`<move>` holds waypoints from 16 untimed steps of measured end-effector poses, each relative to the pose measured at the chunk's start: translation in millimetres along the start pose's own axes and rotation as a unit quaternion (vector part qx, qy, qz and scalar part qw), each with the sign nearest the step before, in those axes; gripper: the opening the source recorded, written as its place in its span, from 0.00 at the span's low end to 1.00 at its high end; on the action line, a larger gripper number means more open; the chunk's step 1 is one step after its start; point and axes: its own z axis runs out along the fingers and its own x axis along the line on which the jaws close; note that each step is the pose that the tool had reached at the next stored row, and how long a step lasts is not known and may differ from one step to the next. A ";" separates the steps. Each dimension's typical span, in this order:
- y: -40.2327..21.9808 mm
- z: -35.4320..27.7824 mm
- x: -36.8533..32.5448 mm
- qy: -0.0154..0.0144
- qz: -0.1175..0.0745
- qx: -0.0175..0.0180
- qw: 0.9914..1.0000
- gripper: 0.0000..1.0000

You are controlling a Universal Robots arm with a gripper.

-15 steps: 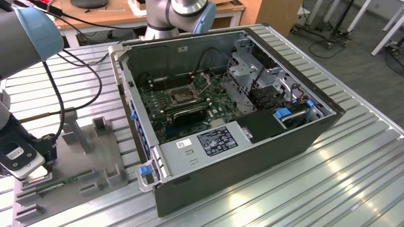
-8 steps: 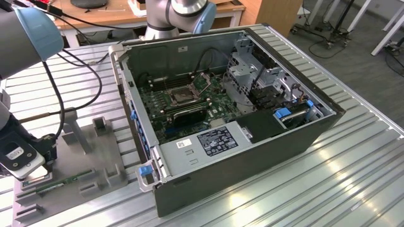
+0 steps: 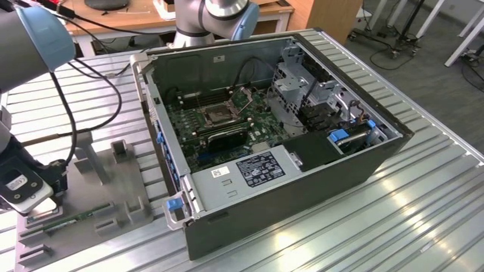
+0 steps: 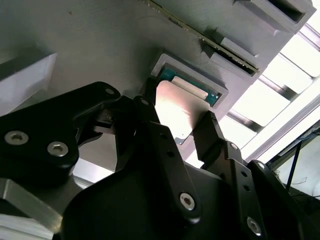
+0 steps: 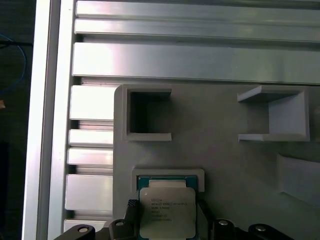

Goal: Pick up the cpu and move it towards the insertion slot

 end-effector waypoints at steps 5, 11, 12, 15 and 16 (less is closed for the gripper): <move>0.4 -10.4 0.0 0.000 0.000 0.000 1.000 0.54; 1.0 -27.2 0.0 0.000 0.000 0.000 1.000 0.54; 1.1 -30.5 0.0 0.000 0.000 0.000 1.000 0.54; 1.5 -40.3 0.0 0.000 0.000 0.000 1.000 0.54; 1.7 -43.5 0.0 0.000 0.000 0.000 1.000 0.54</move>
